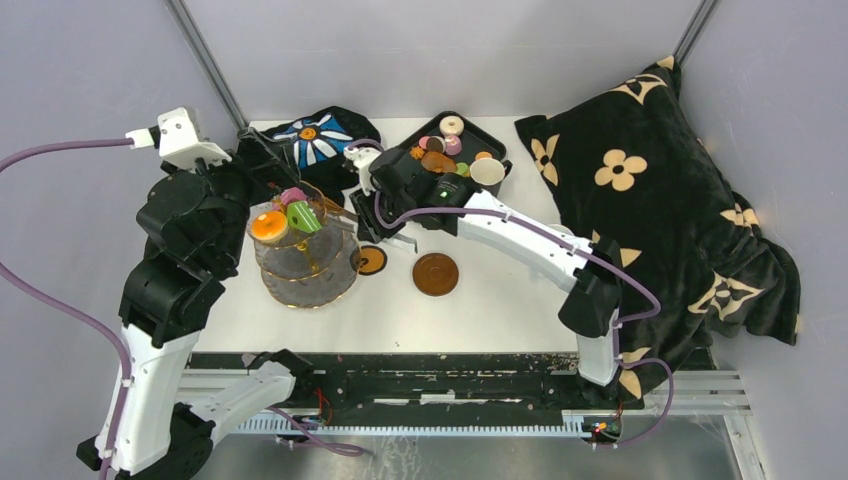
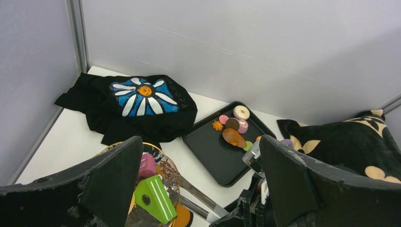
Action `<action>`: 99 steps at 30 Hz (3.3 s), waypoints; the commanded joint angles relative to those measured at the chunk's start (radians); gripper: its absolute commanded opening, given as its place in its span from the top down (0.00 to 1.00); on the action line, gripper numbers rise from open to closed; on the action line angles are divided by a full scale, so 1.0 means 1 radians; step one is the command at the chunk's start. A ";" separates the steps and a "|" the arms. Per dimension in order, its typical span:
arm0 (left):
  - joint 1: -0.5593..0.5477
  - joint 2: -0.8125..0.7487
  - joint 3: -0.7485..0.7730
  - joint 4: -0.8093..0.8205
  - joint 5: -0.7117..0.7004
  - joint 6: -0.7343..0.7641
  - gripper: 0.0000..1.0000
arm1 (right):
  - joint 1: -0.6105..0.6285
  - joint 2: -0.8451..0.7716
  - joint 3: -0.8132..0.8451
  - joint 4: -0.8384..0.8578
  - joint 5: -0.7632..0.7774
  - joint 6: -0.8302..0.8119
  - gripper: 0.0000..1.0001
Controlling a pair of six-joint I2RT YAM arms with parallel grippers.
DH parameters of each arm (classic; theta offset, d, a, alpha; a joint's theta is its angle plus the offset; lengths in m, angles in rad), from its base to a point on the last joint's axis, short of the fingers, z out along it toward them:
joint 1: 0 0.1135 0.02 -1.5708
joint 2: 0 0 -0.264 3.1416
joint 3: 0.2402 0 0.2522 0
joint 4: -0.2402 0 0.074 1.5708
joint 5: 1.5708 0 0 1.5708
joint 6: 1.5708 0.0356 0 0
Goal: Serve the afternoon tea
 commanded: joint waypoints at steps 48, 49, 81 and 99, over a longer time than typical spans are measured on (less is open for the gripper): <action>-0.003 -0.018 0.019 0.011 -0.025 -0.012 0.01 | 0.030 0.096 0.157 0.042 -0.040 0.011 0.56; -0.003 -0.018 0.019 0.009 -0.025 -0.013 0.01 | 0.030 0.082 0.144 0.049 -0.036 0.012 0.57; -0.002 0.039 -0.004 0.050 0.026 -0.031 0.01 | -0.345 -0.184 -0.219 -0.002 0.293 -0.058 0.99; -0.003 0.088 -0.035 0.107 0.001 0.024 0.01 | -0.485 0.518 0.599 -0.137 0.380 -0.068 0.99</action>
